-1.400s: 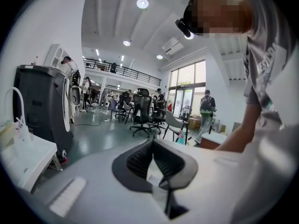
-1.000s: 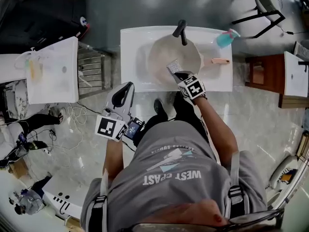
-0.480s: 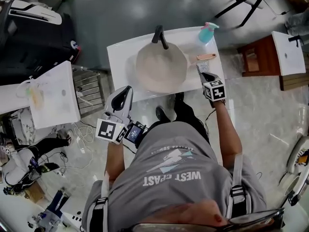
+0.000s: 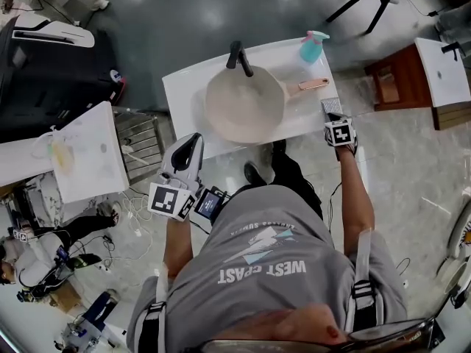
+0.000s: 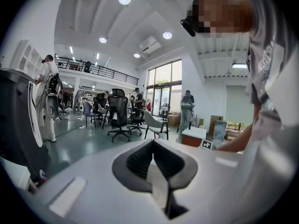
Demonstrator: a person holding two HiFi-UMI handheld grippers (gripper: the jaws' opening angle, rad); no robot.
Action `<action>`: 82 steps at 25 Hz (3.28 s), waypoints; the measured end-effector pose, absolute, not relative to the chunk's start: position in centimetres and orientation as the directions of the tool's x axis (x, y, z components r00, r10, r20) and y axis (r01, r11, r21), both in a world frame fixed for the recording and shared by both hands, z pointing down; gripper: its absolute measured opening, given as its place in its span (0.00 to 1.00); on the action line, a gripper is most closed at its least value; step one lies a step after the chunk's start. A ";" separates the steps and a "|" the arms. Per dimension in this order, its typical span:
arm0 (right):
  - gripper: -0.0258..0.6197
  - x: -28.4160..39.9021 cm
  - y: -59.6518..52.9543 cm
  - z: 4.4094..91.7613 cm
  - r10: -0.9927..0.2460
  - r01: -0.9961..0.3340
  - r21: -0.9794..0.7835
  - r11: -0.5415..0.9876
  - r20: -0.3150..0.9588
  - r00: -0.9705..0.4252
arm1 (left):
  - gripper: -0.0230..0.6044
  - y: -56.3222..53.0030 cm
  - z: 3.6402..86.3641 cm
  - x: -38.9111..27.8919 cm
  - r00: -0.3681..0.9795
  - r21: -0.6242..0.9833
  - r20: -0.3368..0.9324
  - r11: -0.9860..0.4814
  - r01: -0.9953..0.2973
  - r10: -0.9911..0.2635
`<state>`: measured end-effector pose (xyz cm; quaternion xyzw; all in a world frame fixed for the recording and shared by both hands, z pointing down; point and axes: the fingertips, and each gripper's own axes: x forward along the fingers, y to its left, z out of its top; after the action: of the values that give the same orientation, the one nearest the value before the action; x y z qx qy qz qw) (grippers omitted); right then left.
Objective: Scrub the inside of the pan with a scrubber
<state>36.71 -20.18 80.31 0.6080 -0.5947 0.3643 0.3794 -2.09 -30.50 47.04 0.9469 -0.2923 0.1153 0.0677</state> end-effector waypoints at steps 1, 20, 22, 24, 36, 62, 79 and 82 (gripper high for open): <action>0.06 36.8 -20.1 80.7 -0.437 -0.999 0.035 0.000 0.899 0.032 | 0.04 -30.5 47.0 -2.1 0.802 0.061 0.259 -0.820 -0.570 -0.538; 0.20 36.2 -19.3 80.4 -0.439 -0.997 0.071 0.036 0.897 0.048 | 0.04 -29.7 45.9 -3.4 0.791 0.040 0.236 -0.808 -0.588 -0.564; 0.20 36.1 -19.5 78.5 -0.478 -0.997 0.076 0.021 0.877 0.056 | 0.04 -29.5 45.5 -3.7 0.791 0.035 0.226 -0.807 -0.590 -0.569; 0.19 35.7 -20.0 75.8 -0.533 -0.997 0.078 0.007 0.844 0.062 | 0.04 -29.2 45.1 -4.0 0.791 0.030 0.218 -0.806 -0.591 -0.572; 0.04 28.9 -22.8 49.7 -0.928 -0.998 0.014 0.056 0.369 -0.047 | 0.04 -25.2 41.9 -5.0 0.816 -0.007 0.133 -0.824 -0.566 -0.562; 0.04 16.2 -1.9 35.0 -0.903 -0.902 0.091 0.422 0.126 -0.410 | 0.04 -6.4 37.2 -3.5 0.787 -0.070 0.014 -0.786 -0.615 -0.617; 0.04 17.8 5.9 36.3 -0.894 -0.895 0.085 0.439 0.137 -0.426 | 0.04 2.3 37.6 -2.1 0.769 -0.067 0.042 -0.770 -0.635 -0.638; 0.04 17.5 6.5 36.5 -0.893 -0.894 0.077 0.441 0.137 -0.428 | 0.04 2.8 37.7 -2.1 0.772 -0.071 0.044 -0.773 -0.630 -0.634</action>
<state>17.50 6.47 36.48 0.5288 -0.8451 0.0038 0.0788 -2.11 2.84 37.67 0.9410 -0.3358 0.0328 -0.0258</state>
